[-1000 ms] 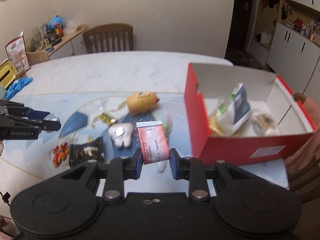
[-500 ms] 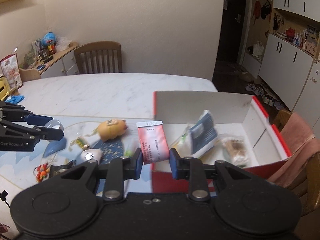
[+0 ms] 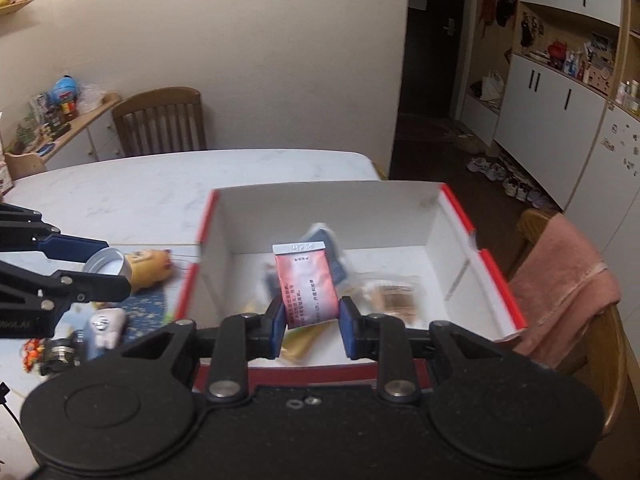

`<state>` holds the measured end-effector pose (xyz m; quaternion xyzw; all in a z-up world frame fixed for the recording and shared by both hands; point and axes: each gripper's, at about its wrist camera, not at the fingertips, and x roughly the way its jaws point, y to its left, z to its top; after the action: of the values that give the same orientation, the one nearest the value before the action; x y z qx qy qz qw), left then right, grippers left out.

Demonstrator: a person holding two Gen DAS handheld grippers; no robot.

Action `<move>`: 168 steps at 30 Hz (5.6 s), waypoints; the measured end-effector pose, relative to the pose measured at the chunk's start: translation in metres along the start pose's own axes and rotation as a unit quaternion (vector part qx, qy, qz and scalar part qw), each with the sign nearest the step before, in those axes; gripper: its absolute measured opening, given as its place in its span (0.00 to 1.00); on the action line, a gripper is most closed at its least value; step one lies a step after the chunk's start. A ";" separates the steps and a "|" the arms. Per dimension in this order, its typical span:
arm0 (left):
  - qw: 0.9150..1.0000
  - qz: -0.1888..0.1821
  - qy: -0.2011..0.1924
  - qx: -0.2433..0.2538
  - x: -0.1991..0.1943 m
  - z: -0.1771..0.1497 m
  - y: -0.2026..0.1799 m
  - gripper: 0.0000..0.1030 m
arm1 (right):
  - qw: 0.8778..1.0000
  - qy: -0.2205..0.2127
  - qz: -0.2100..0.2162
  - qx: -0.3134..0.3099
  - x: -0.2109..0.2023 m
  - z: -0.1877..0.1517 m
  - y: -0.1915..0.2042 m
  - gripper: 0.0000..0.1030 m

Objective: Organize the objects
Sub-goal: 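Carry the white lid and pink box over the red shoebox with both grippers, then lower the lid and pink box into the shoebox and open both grippers, then move both grippers back over the remaining items on the table, then grasp the red keychain figure with the left gripper while the right gripper grasps the black snack bag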

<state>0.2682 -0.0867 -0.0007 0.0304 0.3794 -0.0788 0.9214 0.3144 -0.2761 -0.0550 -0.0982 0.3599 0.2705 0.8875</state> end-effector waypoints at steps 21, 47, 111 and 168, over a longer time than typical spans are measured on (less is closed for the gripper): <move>0.995 -0.049 0.073 0.050 0.123 0.071 -0.086 0.37 | 0.999 0.046 0.000 0.018 0.067 0.035 -0.087 0.26; 0.977 -0.068 0.197 0.045 0.217 0.069 -0.079 0.37 | 0.984 0.178 0.022 -0.007 0.164 0.050 -0.089 0.26; 0.997 -0.071 -0.014 -0.017 -0.014 0.012 0.011 0.63 | 0.997 0.036 0.056 0.049 -0.023 0.001 0.024 0.53; 0.999 0.030 0.018 -0.017 -0.050 -0.233 0.149 0.98 | 0.989 0.103 0.104 -0.027 0.059 -0.062 0.247 0.95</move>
<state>0.0970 0.0932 -0.1316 0.0272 0.3965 -0.0440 0.9166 0.1770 -0.0684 -0.1351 -0.1110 0.4504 0.3596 0.8096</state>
